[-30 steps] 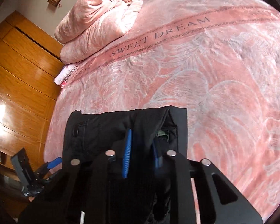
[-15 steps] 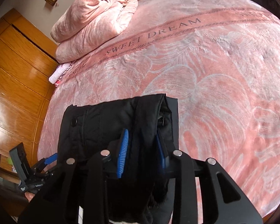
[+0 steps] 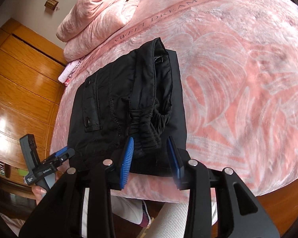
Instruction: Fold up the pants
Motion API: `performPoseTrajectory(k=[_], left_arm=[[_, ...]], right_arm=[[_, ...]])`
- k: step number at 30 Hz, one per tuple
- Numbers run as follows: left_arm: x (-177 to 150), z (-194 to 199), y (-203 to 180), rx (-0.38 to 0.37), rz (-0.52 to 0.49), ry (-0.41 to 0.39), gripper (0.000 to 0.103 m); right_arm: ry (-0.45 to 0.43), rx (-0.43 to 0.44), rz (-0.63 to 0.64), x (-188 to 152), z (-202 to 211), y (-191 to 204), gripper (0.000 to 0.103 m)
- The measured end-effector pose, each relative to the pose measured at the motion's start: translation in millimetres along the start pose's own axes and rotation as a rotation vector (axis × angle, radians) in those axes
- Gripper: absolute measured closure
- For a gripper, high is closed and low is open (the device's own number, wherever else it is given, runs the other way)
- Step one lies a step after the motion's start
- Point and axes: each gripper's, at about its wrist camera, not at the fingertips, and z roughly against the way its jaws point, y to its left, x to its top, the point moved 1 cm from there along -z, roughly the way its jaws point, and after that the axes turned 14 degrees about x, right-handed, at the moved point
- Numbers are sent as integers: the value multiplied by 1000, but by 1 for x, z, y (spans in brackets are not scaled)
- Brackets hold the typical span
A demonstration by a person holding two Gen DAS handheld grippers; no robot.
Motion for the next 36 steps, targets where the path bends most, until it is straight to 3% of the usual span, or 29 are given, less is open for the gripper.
performPoseTrajectory(k=[4,6,9,14,17,24,27,36], left_arm=[[-1,-5,1,-15,23,20,4],[0,-6,0,-13,22,23,4],[0,-5,-3,-11,16,24,4],[0,-8,-7,0,-6,18,3],[1,-9,-7,-2,-11,17,3],[5,4,2,-2,-12,4,4],[9,19,5,-3,-16,-47,4],[13,48,-17,35,-30,-139,4]], right_arm=[[-11,-13,13,0,-4,5,77],[-21,-34,45,0,0,11,88],[-23,-24,54,0,11,16,90],[22,-117,67,-7,-6,4,90],[19,-103,34,-8,-8,-5,89],[18,-126,92,-6,8,11,81],[-16,-131,120,-5,20,21,65],[-78,-231,221,0,10,56,56]])
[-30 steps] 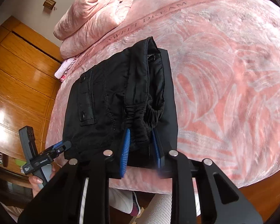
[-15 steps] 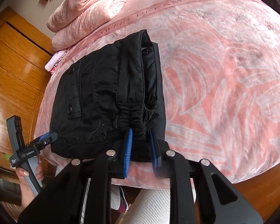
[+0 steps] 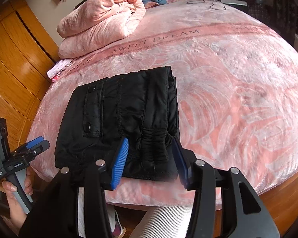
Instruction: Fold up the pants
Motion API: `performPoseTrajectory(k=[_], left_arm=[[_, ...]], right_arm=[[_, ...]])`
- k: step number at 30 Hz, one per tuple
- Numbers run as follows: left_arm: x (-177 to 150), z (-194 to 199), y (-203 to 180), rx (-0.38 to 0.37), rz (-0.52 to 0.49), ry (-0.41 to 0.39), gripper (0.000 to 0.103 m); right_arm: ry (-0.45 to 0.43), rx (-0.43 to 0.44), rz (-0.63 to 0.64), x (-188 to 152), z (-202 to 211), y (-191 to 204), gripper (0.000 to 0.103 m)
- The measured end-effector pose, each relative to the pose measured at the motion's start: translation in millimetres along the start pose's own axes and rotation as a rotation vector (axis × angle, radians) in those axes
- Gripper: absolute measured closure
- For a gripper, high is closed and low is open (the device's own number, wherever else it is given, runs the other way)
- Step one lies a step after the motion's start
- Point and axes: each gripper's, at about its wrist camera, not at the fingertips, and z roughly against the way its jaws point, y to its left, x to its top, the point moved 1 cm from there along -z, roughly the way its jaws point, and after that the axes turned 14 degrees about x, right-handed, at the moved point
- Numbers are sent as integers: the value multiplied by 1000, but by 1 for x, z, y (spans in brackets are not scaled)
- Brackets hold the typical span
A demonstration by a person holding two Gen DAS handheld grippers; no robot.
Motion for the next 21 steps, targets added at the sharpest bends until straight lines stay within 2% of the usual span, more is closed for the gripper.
performPoseTrajectory(k=[3,9,21], left_arm=[[3,-2,-4,31,-10,-4,4],[1,-7,-3,43,-2,8,4],[-4,-37,19,25,53,103,4]], right_arm=[[1,-36,47,1,-8,15,56],[16,-28,50,-2,-21,22,56],[23,-49,7,-3,-23,-2,48]])
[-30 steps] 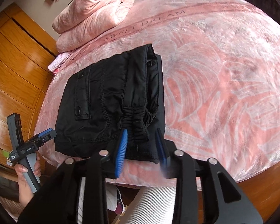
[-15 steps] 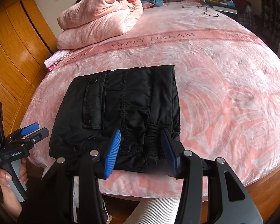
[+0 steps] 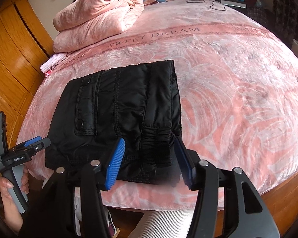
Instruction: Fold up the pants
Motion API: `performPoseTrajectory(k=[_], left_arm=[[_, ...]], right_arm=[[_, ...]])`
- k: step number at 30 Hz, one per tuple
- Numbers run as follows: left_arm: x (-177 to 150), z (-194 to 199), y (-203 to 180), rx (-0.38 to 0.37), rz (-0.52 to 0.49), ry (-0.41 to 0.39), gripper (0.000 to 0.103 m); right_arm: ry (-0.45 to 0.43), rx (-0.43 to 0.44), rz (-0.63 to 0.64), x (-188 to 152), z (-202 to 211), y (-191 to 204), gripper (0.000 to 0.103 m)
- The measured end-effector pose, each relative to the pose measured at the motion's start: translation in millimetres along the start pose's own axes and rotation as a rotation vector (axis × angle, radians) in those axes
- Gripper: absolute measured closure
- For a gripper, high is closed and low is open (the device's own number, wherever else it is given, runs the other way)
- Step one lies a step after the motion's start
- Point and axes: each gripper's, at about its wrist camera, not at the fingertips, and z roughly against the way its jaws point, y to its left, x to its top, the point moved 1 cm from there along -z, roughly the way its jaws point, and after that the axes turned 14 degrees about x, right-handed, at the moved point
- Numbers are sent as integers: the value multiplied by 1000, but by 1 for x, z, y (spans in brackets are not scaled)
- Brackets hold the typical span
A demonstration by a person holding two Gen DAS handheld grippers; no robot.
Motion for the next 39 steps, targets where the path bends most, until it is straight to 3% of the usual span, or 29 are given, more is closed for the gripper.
performPoseTrajectory(k=[8,14,22,28,39], left_arm=[[1,-6,1,-24,-19,18,4],[6,-28,10,-194,-17,107,4],[19,-66,43,-421,38,229,4],[21,-100,46,-569,115,345,4],[20,-107,33,-612,90,370,4]], right_arm=[[10,-12,-11,-1,-2,-14,40],[34,91,-71,-3,-4,-29,32],[84,248,-187,-4,-17,-58,31],[126,378,-296,-4,-36,-79,28],[170,550,-406,-8,-55,-97,24]])
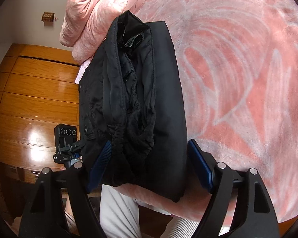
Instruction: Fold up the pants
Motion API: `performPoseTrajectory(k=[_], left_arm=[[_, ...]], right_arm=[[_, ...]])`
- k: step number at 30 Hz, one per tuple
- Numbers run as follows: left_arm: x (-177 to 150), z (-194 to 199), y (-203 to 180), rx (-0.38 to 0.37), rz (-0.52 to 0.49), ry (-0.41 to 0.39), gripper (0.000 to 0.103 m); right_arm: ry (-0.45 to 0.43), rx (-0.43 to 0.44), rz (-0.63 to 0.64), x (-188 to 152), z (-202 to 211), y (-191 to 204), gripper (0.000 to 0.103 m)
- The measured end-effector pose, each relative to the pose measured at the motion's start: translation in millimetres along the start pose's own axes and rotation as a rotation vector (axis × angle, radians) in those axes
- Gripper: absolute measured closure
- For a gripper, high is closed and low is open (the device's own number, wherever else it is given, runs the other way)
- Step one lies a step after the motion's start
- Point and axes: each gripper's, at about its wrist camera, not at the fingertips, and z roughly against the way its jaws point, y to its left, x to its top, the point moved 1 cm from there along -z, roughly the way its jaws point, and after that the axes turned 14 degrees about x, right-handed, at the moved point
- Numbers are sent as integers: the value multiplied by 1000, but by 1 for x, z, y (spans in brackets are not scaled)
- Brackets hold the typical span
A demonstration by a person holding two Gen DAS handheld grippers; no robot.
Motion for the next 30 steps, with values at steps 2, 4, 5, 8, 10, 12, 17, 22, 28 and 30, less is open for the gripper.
performPoseTrajectory(k=[2,4,5,8,10,12,17,22,28,30], left_arm=[[8,-5,-1,-39,-31,47,4],[10,-12,4,-96,-24,96,4],[13,-15,5,-109,-15,113,4],[17,-20,1,-92,-5,138,4],[17,-17,1,-97,17,128,4],[15,-11,2,-129,39,99,6],[9,1,11,-137,128,42,31],[9,21,2,-168,136,-50,42],[15,34,-28,-160,67,-143,48],[20,38,-33,-164,57,-168,48]], right_arm=[[17,21,5,1,-4,-1,23],[39,24,13,4,-9,0,23],[48,24,19,6,-12,1,23],[60,35,35,12,-21,3,26],[56,47,36,12,-21,4,33],[44,58,42,11,-17,5,46],[-13,87,77,0,-5,19,64],[-40,51,139,-5,-2,46,68],[-50,-17,259,0,1,81,69],[-55,-48,320,8,1,97,69]])
